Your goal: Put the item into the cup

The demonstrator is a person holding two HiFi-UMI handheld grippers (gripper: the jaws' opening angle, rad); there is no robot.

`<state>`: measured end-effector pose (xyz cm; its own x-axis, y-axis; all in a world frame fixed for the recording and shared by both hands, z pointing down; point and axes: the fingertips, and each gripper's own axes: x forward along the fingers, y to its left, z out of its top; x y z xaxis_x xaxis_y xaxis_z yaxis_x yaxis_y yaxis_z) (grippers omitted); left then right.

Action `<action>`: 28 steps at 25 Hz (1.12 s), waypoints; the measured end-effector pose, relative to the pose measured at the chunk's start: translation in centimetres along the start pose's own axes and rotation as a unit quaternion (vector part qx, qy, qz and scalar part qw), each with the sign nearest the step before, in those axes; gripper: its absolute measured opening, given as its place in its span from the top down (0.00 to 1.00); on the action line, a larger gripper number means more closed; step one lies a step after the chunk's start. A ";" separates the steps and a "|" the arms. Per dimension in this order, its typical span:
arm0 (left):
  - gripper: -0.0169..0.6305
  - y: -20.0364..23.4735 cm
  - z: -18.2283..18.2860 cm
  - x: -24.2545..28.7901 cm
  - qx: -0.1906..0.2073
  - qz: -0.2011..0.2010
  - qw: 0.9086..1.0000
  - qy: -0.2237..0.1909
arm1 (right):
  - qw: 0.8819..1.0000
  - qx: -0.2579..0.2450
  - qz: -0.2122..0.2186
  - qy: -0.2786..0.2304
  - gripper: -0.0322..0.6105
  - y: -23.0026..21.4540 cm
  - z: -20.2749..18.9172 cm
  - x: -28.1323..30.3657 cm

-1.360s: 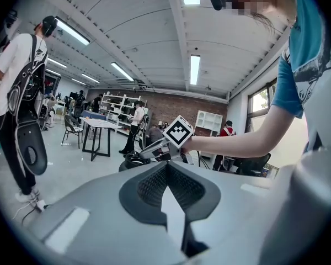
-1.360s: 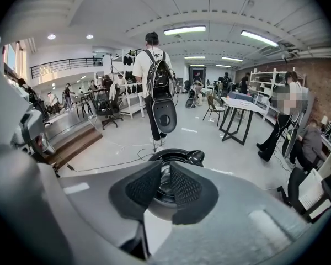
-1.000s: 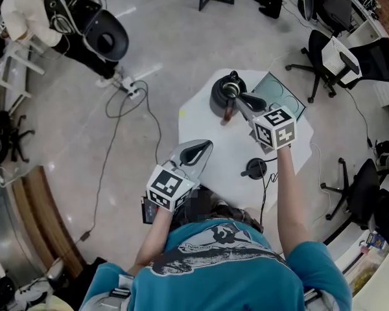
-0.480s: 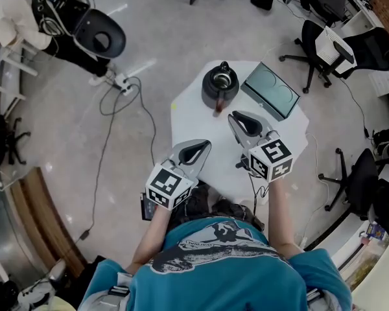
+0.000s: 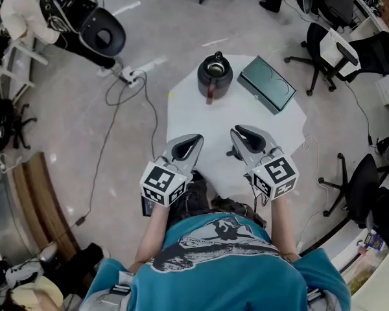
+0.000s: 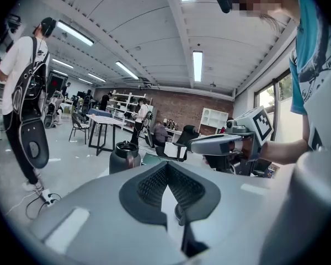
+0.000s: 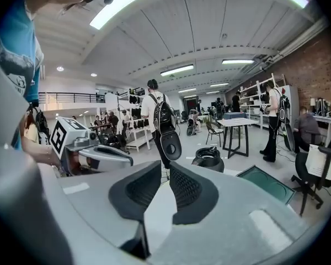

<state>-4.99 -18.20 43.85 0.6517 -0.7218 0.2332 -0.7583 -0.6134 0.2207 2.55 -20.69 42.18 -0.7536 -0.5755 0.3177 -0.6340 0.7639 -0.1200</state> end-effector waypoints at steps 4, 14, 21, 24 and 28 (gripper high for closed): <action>0.95 -2.7 -0.3 -0.4 0.005 0.020 1.000 -0.002 | 1.000 0.007 0.020 -0.007 0.87 0.8 -1.0 -2.7; 0.95 -9.5 -2.1 -1.0 0.011 0.049 0.999 -0.007 | 0.997 0.004 0.072 -0.022 0.87 3.3 -3.1 -7.6; 0.95 -13.4 -3.0 -2.1 0.016 0.067 0.998 -0.010 | 0.994 0.012 0.101 -0.031 0.88 4.9 -4.4 -10.9; 0.95 -14.8 -3.6 -2.6 0.017 0.071 0.997 -0.006 | 0.993 0.019 0.111 -0.032 0.89 5.7 -5.2 -11.9; 0.95 -16.3 -4.3 -3.2 0.017 0.075 0.997 -0.003 | 0.992 0.025 0.124 -0.029 0.90 6.7 -6.0 -12.6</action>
<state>5.34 -4.54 43.57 0.5310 -0.8080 0.2553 -0.8474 -0.5089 0.1515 8.88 -6.54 43.04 -0.8949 -0.3898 0.2173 -0.4356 0.8689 -0.2351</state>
